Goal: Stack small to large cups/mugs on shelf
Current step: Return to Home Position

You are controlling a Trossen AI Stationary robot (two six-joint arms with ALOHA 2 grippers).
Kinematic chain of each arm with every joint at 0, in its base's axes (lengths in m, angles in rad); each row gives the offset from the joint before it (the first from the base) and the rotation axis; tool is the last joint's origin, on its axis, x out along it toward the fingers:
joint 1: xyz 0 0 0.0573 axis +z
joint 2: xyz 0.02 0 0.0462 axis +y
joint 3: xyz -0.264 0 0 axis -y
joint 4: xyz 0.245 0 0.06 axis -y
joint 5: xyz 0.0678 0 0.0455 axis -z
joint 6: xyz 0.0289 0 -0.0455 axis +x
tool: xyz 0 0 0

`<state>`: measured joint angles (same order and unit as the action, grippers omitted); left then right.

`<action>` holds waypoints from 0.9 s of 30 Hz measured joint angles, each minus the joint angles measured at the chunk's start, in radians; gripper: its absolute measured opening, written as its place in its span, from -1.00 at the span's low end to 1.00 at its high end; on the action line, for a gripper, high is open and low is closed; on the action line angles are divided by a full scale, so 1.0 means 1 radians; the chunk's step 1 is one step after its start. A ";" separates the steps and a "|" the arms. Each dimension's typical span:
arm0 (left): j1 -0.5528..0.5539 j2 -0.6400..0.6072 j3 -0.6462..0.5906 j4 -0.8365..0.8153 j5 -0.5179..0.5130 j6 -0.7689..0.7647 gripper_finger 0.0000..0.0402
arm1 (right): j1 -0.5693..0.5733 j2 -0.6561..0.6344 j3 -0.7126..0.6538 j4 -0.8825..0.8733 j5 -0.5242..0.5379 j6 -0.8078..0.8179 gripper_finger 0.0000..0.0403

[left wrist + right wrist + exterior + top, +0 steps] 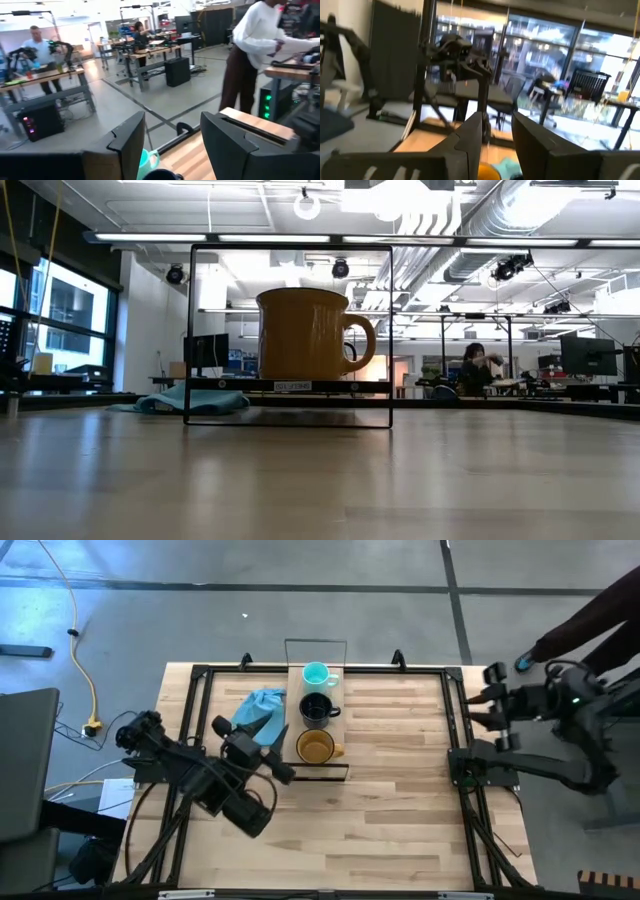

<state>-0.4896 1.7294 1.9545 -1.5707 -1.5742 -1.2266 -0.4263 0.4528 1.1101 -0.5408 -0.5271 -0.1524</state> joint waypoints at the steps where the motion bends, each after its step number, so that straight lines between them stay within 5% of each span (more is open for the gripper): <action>1: 0.011 0.000 0.000 0.000 0.000 0.000 -0.09 | 0.000 -0.022 -0.055 0.064 0.000 0.022 -0.51; 14: 0.086 0.000 0.000 0.000 -0.001 0.032 -0.10 | 0.009 -0.085 -0.497 0.625 -0.009 0.333 -0.51; 21: 0.076 0.007 0.001 0.027 0.000 -0.122 -0.10 | 0.017 -0.082 -0.530 0.696 -0.001 0.327 -0.51; 27: 0.076 0.014 0.001 0.230 0.005 -0.084 -0.10 | 0.017 -0.081 -0.530 0.702 0.000 0.333 -0.51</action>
<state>-0.4141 1.7436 1.9553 -1.3410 -1.5694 -1.3107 -0.4095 0.3713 0.5804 0.1614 -0.5274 0.1809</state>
